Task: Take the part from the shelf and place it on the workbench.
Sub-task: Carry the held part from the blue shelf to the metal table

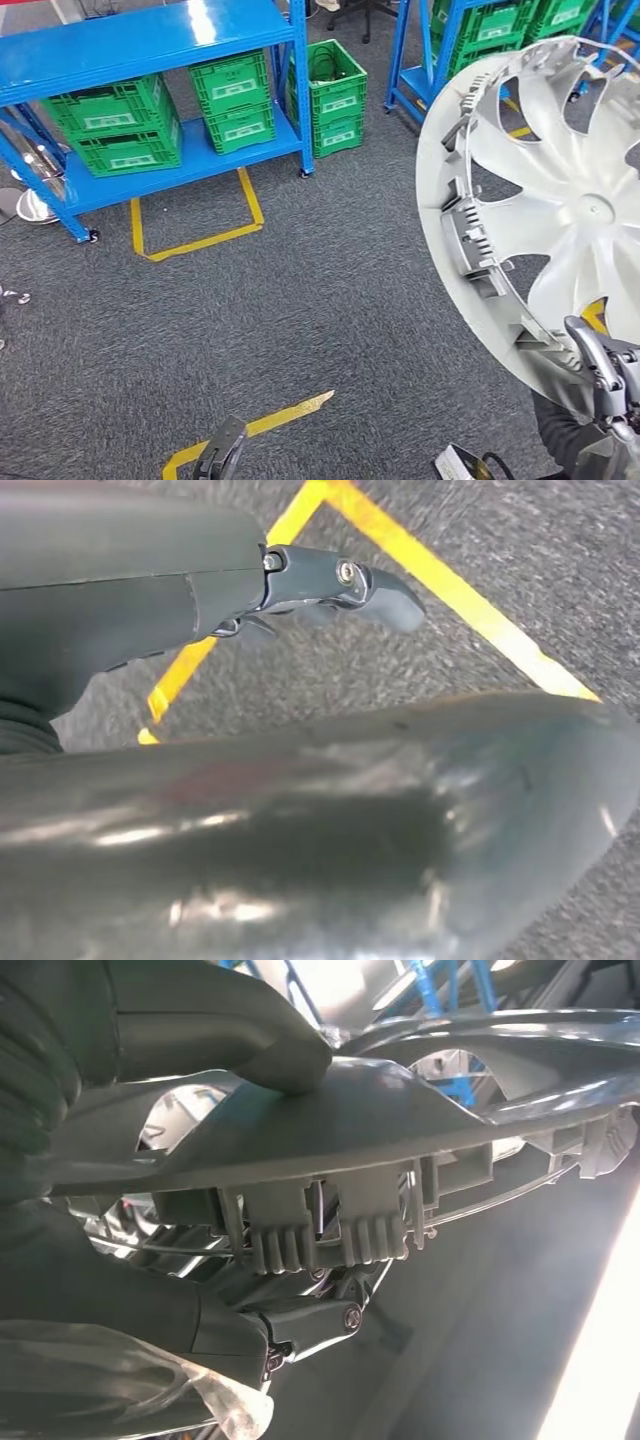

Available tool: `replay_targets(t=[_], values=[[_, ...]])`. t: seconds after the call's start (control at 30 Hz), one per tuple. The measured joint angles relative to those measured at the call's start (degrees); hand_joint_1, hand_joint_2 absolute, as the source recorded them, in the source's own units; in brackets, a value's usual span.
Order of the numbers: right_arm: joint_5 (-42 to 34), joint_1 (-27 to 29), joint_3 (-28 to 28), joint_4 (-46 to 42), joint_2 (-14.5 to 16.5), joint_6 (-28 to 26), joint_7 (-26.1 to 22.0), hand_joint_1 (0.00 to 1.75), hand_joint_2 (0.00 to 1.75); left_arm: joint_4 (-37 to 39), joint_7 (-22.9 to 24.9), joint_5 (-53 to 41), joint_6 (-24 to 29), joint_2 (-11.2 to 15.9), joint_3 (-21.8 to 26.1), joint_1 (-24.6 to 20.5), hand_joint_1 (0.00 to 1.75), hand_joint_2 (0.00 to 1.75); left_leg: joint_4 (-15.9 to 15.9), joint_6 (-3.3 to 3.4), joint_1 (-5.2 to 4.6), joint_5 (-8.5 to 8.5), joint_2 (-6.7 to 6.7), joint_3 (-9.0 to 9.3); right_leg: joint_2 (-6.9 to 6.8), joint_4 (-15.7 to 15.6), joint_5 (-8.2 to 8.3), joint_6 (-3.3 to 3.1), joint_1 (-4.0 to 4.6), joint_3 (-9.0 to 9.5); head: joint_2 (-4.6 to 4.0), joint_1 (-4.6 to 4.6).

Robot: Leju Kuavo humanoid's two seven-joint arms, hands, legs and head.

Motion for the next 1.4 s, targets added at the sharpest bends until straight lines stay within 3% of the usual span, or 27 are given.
replay_targets(t=[0.07, 0.13, 0.2, 0.27, 0.3, 0.33, 0.4, 0.47, 0.5, 0.57, 0.63, 0.7, 0.77, 0.8, 0.83, 0.87, 0.93, 1.0, 1.07, 1.1, 1.17, 1.23, 1.3, 1.33, 1.4], values=[[0.0, 0.1, 0.0, -0.1, 0.0, 0.0, 0.0, 1.75, 1.75, 0.0, 0.0, 0.0, 0.0, -0.1, 0.0, -0.1, 0.00, 0.00, -0.8, 0.25, 0.06, 0.07, 1.16, 0.10, 0.80, 0.0, 0.29, 0.83, -0.17, -0.78, 0.00, -0.19], [0.0, 0.2, 0.0, -0.1, 0.0, 0.0, 0.0, 1.75, 1.75, 0.0, 0.0, 0.0, 0.0, -0.2, 0.0, -0.2, 0.00, 0.00, -1.5, 0.71, 0.28, 0.52, 2.62, 0.29, -1.38, 1.7, -0.94, 1.32, 0.02, -2.08, 0.00, 0.12], [0.0, 0.1, 0.1, -0.2, 0.0, 0.0, -0.1, 1.75, 1.75, 0.0, 0.0, 0.0, 0.0, -0.2, 0.0, -0.1, 0.00, 0.00, -1.8, 1.03, 0.28, 0.68, 4.19, 0.34, -4.63, 8.0, -4.22, 1.64, 0.17, -5.13, 0.00, 0.50], [0.0, 0.1, 0.2, -0.2, 0.0, 0.0, -0.3, 1.75, 1.75, 0.0, 0.0, 0.0, 0.0, -0.2, 0.0, 0.0, 0.00, 0.00, -1.7, 1.11, 0.17, 0.62, 5.89, 0.27, -5.73, 14.9, -6.73, 2.02, 0.06, -8.34, 0.00, 0.60], [0.0, 0.1, 0.2, -0.2, 0.0, 0.0, -0.4, 1.75, 1.75, 0.0, 0.0, 0.0, 0.0, -0.2, 0.0, 0.1, 0.00, 0.00, -1.6, 1.09, 0.14, 0.57, 6.70, 0.26, -5.96, 15.9, -6.64, 2.14, 0.00, -8.73, 0.00, 0.60], [0.0, 0.1, 0.2, -0.2, 0.0, 0.0, -0.5, 1.75, 1.75, 0.0, 0.0, 0.0, 0.0, -0.2, 0.0, 0.0, 0.00, 0.00, -1.6, 1.02, 0.13, 0.50, 7.44, 0.25, -6.24, 14.5, -5.53, 2.20, -0.05, -7.89, 0.00, 0.61], [0.0, 0.1, 0.1, -0.2, 0.0, 0.0, -0.6, 1.75, 1.75, 0.0, 0.0, -0.1, 0.0, -0.3, 0.0, -0.1, 0.00, 0.00, -1.3, 0.66, 0.08, 0.23, 8.69, 0.30, -8.03, 6.7, -2.36, 2.13, -0.02, -3.49, 0.00, 0.62], [0.0, 0.0, 0.1, -0.2, 0.0, 0.0, -0.7, 1.75, 1.75, 0.0, 0.0, -0.1, 0.0, -0.2, 0.1, -0.1, 0.00, 0.00, -0.9, 0.09, -0.24, -0.09, 9.62, 0.31, -9.60, 0.8, -0.86, 1.61, 0.15, -0.07, 0.00, 0.53], [0.0, 0.0, 0.1, -0.2, 0.0, 0.0, -0.7, 1.75, 1.75, 0.0, 0.0, -0.1, 0.0, -0.2, 0.1, -0.1, 0.00, 0.00, -0.8, -0.17, -0.39, -0.16, 10.05, 0.34, -9.73, 0.0, -0.91, 1.29, 0.28, 0.36, 0.00, 0.48], [0.0, -0.1, 0.1, -0.3, 0.0, 0.0, -0.7, 1.75, 1.75, 0.0, 0.0, -0.2, 0.0, -0.2, 0.1, -0.2, 0.00, 0.00, -0.7, -0.63, -0.39, -0.30, 10.73, 0.42, -8.52, 0.2, -0.64, 0.62, 0.31, 0.23, 0.00, 0.45], [0.0, -0.1, 0.0, -0.3, 0.0, 0.0, -0.7, 1.75, 1.75, 0.0, 0.0, -0.3, 0.0, -0.2, 0.1, -0.3, 0.00, 0.00, 0.8, -1.21, -0.13, -1.78, 9.17, -0.02, -7.49, 0.0, -0.35, -0.03, 0.14, 0.09, 0.00, 0.39], [0.0, -0.3, 0.0, -0.4, 0.0, 0.0, -0.7, 1.75, 1.75, 0.0, 0.0, -0.4, -0.1, -0.2, 0.1, -0.3, 0.00, 0.00, 6.7, -1.61, 0.07, -5.51, 6.47, -2.37, -6.40, 0.0, -0.09, -0.56, 0.03, -0.08, 0.00, 0.28], [0.0, -0.5, -0.1, -0.4, 0.0, 0.0, -0.6, 1.75, 1.75, 0.0, 0.0, -0.5, -0.1, -0.1, 0.1, -0.1, 0.00, 0.00, 14.1, -1.63, 0.09, -8.71, 5.56, -5.51, -5.04, 0.0, 0.05, -0.82, 0.12, -0.28, 0.00, 0.27], [0.0, -0.6, -0.1, -0.4, 0.0, 0.0, -0.5, 1.75, 1.75, 0.0, 0.0, -0.5, -0.2, -0.1, 0.2, -0.1, 0.00, 0.00, 15.7, -1.54, 0.07, -8.83, 5.48, -6.23, -4.28, 0.0, 0.10, -0.86, 0.17, -0.34, 0.00, 0.27], [0.0, -0.6, -0.1, -0.4, 0.0, 0.0, -0.5, 1.75, 1.75, 0.0, 0.0, -0.5, -0.2, 0.0, 0.2, -0.1, 0.00, 0.00, 15.1, -1.37, 0.07, -7.79, 5.36, -5.98, -3.49, 0.1, 0.14, -0.86, 0.21, -0.36, 0.00, 0.27], [0.0, -0.7, -0.1, -0.4, 0.0, 0.0, -0.5, 1.75, 1.75, 0.0, 0.0, -0.5, -0.2, 0.0, 0.3, -0.1, 0.00, 0.00, 12.5, -1.11, 0.06, -5.84, 5.00, -4.81, -2.69, 0.2, 0.18, -0.82, 0.24, -0.34, 0.00, 0.27], [0.0, -0.7, -0.1, -0.4, 0.0, 0.0, -0.5, 1.75, 1.75, 0.0, -0.1, -0.5, -0.2, 0.0, 0.4, -0.1, 0.00, 0.00, 4.9, -0.40, 0.13, -1.85, 2.59, -1.54, -1.26, 0.3, 0.26, -0.62, 0.26, -0.43, 0.00, 0.32], [0.0, -0.9, -0.1, -0.4, 0.0, 0.0, -0.4, 1.75, 1.75, 0.0, -0.1, -0.5, -0.1, 0.1, 0.4, -0.2, 0.00, 0.00, 0.4, 0.00, 0.13, -0.66, 0.59, 0.25, 0.06, 0.5, 0.53, -0.07, 0.09, -0.99, 0.00, 0.31], [0.0, -0.9, -0.1, -0.5, 0.0, 0.0, -0.4, 1.75, 1.75, 0.0, -0.1, -0.5, 0.0, 0.1, 0.4, -0.2, 0.00, 0.00, -0.5, 0.17, 0.04, -0.77, 1.16, 0.48, 1.40, 0.2, 1.05, 0.84, -0.14, -1.57, 0.00, 0.26], [0.0, -0.8, -0.1, -0.5, 0.0, 0.0, -0.3, 1.75, 1.75, 0.0, -0.1, -0.5, 0.0, 0.1, 0.4, -0.3, 0.00, 0.00, -0.8, 0.34, 0.10, -0.51, 1.90, 0.57, 1.29, 0.2, 1.06, 1.19, -0.17, -1.88, 0.00, 0.30], [0.0, -0.8, -0.1, -0.5, 0.0, 0.0, -0.3, 1.75, 1.75, 0.0, -0.2, -0.6, 0.0, 0.0, 0.5, -0.4, 0.00, 0.00, -1.7, 0.81, 0.30, 0.04, 3.40, 0.85, -1.28, 2.7, -0.62, 1.64, 0.06, -3.42, 0.00, 0.66], [0.0, -1.0, 0.1, -0.5, 0.0, 0.0, -0.4, 1.75, 1.75, 0.0, -0.3, -0.6, -0.1, -0.1, 0.5, -0.4, 0.00, 0.00, -1.9, 1.09, 0.21, 0.20, 5.00, 0.86, -4.75, 9.8, -4.23, 1.97, 0.12, -6.79, 0.00, 0.98], [0.1, -1.0, 0.2, -0.5, 0.0, 0.0, -0.5, 1.75, 1.75, 0.0, -0.3, -0.6, 0.0, -0.1, 0.5, -0.3, 0.00, 0.00, -1.8, 1.12, 0.07, 0.12, 6.68, 0.77, -5.90, 15.6, -6.17, 2.33, -0.01, -9.34, 0.00, 1.00], [0.0, -1.0, 0.2, -0.5, 0.0, 0.0, -0.5, 1.75, 1.75, 0.0, -0.3, -0.6, 0.0, -0.1, 0.5, -0.3, 0.00, 0.00, -1.8, 1.08, 0.05, 0.06, 7.45, 0.76, -6.15, 15.5, -5.64, 2.42, -0.07, -9.06, 0.00, 1.01], [0.0, -1.0, 0.2, -0.5, 0.0, 0.0, -0.4, 1.75, 1.75, 0.0, -0.3, -0.6, 0.0, -0.1, 0.5, -0.3, 0.00, 0.00, -1.6, 0.82, 0.03, -0.16, 8.77, 0.84, -7.37, 9.1, -2.53, 2.39, -0.11, -5.18, 0.00, 1.02]])
